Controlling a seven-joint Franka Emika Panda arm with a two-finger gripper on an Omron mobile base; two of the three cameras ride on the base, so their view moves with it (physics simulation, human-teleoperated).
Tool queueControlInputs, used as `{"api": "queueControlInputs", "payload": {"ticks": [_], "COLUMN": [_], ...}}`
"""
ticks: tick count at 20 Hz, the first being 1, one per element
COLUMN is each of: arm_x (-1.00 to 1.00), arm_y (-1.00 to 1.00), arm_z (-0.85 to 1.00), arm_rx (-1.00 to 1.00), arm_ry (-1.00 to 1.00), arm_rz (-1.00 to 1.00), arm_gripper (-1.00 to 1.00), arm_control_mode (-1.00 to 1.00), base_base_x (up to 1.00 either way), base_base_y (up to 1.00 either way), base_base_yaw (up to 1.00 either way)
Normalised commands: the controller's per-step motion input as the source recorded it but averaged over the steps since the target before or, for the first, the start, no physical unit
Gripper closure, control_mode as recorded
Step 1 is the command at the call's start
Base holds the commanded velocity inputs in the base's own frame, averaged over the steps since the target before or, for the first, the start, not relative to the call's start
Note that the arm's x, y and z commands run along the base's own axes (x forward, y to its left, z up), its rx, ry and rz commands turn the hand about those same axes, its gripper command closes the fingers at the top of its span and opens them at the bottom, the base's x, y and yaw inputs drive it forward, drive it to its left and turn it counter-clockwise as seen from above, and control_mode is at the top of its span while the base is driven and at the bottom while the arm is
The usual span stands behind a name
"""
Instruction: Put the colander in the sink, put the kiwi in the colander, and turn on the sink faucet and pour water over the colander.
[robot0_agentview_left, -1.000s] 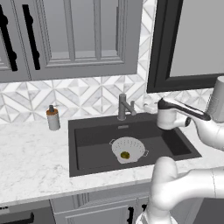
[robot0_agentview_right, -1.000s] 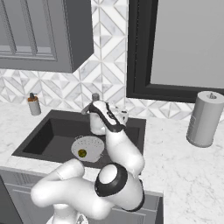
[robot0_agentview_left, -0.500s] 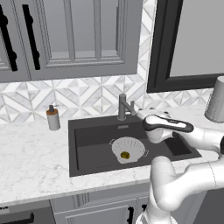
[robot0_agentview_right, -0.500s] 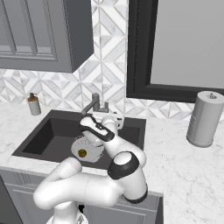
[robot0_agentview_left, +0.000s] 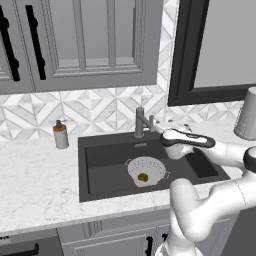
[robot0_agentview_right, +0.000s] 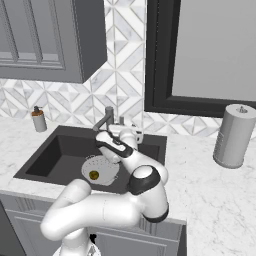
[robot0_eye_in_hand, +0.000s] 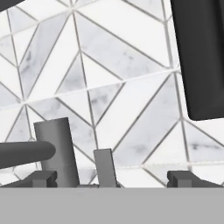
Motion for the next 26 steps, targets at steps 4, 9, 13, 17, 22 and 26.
{"api": "queueControlInputs", "payload": {"ticks": [4, 9, 13, 17, 22, 26], "arm_x": [0.16, 0.01, 0.06, 0.02, 0.0, 0.15], "arm_y": [0.13, 0.09, 0.0, 0.0, 0.01, 0.01], "arm_z": [0.0, 0.0, 0.0, -0.11, -0.19, -0.01], "arm_rx": [0.0, 0.0, 0.0, 0.0, 0.0, 0.0], "arm_ry": [0.0, 0.0, 0.0, 0.0, 0.01, 0.0], "arm_rz": [0.0, 0.0, 0.0, 0.0, -0.01, -0.01], "arm_gripper": [-1.0, -1.0, -1.0, -1.0, -1.0, -1.0], "arm_control_mode": [-1.0, -1.0, -1.0, -1.0, -1.0, -1.0], "base_base_x": [0.0, 0.0, 0.0, 0.0, 0.0, 0.0], "base_base_y": [0.0, 0.0, 0.0, 0.0, 0.0, 0.0], "base_base_yaw": [0.0, 0.0, 0.0, 0.0, 0.0, 0.0]}}
